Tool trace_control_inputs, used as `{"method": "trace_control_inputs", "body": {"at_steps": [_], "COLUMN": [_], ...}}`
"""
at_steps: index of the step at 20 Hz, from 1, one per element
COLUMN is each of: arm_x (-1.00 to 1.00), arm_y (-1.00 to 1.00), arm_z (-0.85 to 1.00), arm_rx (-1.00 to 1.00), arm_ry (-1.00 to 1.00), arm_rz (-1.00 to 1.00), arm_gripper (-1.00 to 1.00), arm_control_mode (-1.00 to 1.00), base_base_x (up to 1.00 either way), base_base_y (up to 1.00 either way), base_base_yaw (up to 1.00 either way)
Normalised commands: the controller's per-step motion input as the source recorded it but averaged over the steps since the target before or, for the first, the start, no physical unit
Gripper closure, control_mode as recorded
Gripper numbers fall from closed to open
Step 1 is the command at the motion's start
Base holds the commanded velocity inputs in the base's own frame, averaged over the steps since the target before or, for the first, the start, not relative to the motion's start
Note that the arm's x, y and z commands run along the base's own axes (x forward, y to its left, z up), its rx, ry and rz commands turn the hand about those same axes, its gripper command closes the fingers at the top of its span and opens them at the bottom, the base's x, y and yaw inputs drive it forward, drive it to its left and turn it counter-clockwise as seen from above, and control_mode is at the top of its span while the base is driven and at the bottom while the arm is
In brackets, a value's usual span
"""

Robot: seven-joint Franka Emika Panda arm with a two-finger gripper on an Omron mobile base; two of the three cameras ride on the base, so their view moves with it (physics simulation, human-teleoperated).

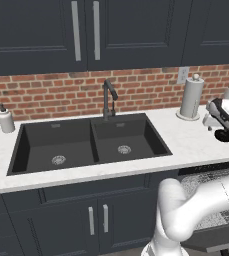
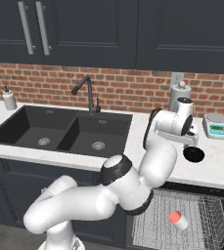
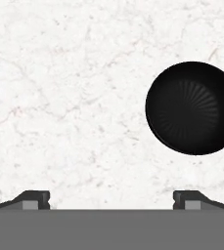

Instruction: Pick up the cup and bowl from the counter, place them in the dishwasher, and close the dishwasher door.

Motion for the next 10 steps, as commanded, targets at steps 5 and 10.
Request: {"method": "trace_control_inputs", "body": {"at_steps": [5,10], "arm_x": [0.03,0.00], "arm_y": [-0.21,-0.24], "arm_z": [-0.31,-0.23], "arm_rx": [0.00,0.00], "arm_ry": [0.00,0.00], "arm_rz": [0.00,-0.02], "arm_gripper": [-1.00,-1.00], "arm_control_mode": [-1.00,-1.00], "base_base_x": [0.00,0.00], "base_base_y": [0.00,0.00], "base_base_yaw": [0.00,0.00]}}
